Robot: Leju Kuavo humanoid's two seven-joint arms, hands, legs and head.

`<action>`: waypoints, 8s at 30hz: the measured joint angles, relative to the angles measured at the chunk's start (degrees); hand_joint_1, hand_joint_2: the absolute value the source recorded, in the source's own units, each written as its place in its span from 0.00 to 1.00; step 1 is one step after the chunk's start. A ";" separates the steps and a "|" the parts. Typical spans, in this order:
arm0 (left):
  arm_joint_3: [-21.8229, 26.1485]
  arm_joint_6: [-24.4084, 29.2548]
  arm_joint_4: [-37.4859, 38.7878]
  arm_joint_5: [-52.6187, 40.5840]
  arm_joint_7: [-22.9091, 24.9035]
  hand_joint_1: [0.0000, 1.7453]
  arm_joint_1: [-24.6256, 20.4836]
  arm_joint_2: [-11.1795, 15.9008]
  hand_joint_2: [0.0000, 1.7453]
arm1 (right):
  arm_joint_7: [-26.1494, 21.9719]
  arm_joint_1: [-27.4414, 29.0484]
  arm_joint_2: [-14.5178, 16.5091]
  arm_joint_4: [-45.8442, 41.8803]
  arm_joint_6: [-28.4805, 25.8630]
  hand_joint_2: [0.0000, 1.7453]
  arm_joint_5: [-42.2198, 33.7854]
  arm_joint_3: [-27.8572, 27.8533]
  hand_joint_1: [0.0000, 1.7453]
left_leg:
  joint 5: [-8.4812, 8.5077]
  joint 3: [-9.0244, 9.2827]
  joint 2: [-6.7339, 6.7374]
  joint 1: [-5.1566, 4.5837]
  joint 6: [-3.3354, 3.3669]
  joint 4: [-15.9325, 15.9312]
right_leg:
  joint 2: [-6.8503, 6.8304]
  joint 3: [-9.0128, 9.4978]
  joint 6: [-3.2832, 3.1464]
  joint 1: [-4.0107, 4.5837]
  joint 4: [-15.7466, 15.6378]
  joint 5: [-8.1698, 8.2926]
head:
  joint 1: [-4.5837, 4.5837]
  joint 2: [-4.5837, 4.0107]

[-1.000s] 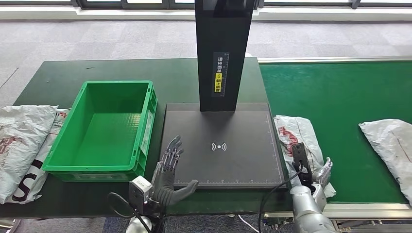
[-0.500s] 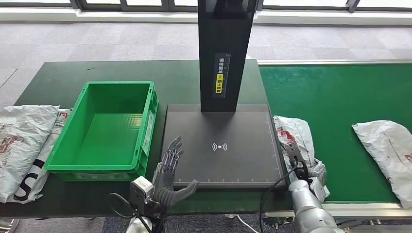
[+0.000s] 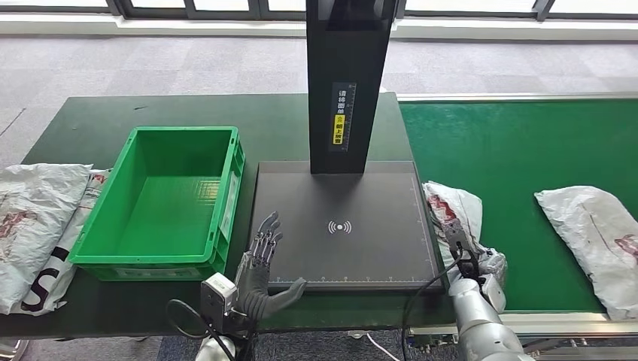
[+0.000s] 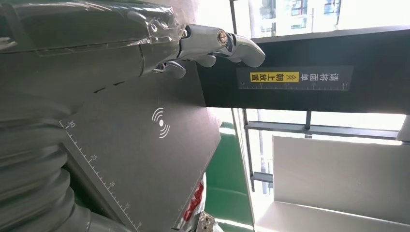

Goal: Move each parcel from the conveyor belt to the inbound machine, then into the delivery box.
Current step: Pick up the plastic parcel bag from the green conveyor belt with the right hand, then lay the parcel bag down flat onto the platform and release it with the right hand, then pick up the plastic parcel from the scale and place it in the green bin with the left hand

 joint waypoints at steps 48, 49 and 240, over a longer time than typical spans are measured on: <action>0.18 -1.78 1.75 -0.11 0.00 0.00 -1.05 0.24 1.00 | -39.15 21.44 10.95 -48.39 -5.48 1.00 -48.61 60.78 1.00 | 0.09 -0.93 -0.18 -0.05 -0.23 -0.05 | -0.19 -1.06 -0.30 -0.04 0.36 -0.19 | 0.00 0.00; 0.18 -1.77 1.81 -0.11 0.00 0.00 -1.06 0.24 1.00 | -39.12 21.20 10.96 -47.29 -5.47 1.00 -48.52 61.46 1.00 | 0.09 -0.93 -0.19 -0.05 -0.23 -0.05 | -0.20 -1.06 -0.30 -0.04 0.36 -0.20 | 0.00 0.00; -5.36 35.98 20.97 -75.01 27.95 1.00 -33.68 -6.32 1.00 | -39.03 29.63 10.41 -86.46 -21.63 1.00 -48.10 50.97 0.00 | 0.23 -0.93 -0.17 -0.10 -0.33 -0.03 | -0.12 -1.16 -0.31 -0.08 0.46 -0.03 | 0.01 0.00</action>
